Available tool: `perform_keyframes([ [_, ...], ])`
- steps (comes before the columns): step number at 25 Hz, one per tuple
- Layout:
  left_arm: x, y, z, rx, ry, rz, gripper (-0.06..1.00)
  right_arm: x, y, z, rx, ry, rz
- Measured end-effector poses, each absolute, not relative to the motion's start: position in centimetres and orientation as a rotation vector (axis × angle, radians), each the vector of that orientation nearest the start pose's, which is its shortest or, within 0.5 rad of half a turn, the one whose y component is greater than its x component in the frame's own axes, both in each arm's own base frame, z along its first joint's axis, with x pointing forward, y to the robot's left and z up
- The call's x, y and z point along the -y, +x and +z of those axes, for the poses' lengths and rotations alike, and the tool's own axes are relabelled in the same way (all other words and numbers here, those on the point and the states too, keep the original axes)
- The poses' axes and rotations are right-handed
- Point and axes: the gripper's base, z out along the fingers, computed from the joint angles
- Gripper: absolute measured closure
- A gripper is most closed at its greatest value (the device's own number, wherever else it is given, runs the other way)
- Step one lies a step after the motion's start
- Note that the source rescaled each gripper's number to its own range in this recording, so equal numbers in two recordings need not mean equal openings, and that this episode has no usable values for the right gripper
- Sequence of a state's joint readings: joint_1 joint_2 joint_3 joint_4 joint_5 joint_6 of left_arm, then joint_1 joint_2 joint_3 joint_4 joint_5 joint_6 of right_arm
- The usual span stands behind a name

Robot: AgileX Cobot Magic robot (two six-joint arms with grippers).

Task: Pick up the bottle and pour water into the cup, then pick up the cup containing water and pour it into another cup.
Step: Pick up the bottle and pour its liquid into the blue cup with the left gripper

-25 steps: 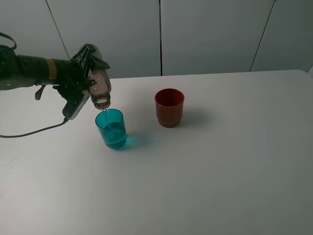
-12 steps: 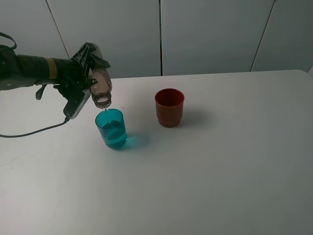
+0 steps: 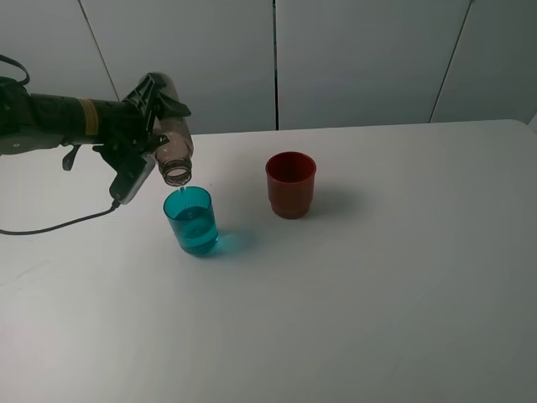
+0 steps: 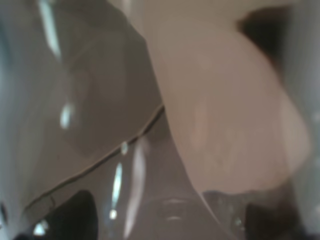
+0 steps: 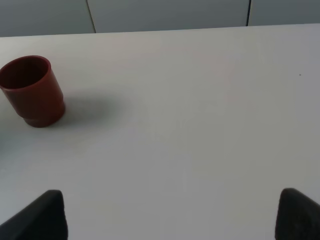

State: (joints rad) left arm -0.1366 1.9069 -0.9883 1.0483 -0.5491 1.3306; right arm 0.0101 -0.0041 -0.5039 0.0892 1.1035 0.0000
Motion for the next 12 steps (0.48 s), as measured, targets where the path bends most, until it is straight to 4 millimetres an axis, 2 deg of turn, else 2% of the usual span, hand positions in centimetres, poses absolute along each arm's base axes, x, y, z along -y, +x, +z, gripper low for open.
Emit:
perform_keyframes([
  [12,9.77,37.53,16.64,-0.421,2.102,0.854,0.94,-0.72,-0.8,27.51,-2.078,-0.017,0.113],
])
